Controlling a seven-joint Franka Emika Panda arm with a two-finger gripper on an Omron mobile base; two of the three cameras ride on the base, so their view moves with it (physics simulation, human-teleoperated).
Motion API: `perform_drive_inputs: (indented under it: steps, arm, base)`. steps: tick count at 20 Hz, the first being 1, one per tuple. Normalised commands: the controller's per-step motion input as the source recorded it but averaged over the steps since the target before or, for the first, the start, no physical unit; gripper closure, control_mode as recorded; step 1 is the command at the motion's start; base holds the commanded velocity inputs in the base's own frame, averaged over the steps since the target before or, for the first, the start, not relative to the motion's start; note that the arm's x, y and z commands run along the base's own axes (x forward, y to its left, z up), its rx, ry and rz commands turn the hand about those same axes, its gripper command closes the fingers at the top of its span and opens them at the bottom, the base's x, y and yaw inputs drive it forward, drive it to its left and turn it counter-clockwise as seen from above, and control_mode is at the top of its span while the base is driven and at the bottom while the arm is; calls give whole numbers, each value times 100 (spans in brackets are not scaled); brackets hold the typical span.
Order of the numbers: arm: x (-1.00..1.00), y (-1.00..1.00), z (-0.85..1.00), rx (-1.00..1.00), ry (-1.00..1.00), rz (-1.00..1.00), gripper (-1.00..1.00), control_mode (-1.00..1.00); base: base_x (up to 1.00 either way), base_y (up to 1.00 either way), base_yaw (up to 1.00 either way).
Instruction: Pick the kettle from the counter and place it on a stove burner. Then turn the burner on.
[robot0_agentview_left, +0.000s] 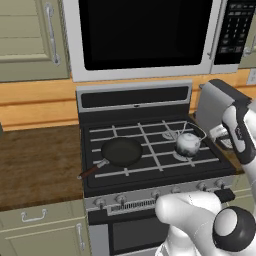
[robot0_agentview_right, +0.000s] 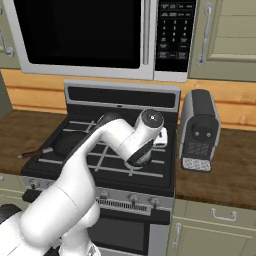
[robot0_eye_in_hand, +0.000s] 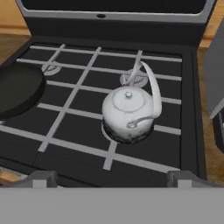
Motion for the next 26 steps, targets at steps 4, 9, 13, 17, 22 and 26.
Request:
perform_drive_inputs:
  steps: [4, 9, 13, 17, 22, 26]
  arm:
    - [-23, -23, -35, 0, -13, 0, -100, -100]
    - [-19, -11, -59, 3, -22, 0, -100, -100]
    - [-21, -11, -45, 5, -27, 0, -100, -100]
    - [-27, 0, -38, 3, -36, 0, -100, -100]
    - [-22, 0, -44, 0, -24, 0, -100, -100]
    - [-5, -4, -19, 0, -10, 0, -100, -100]
  base:
    - [0, 0, 0]
    - [0, 0, 0]
    - [0, 0, 0]
    - [0, 0, 0]
    - [0, 0, 0]
    - [0, 0, 0]
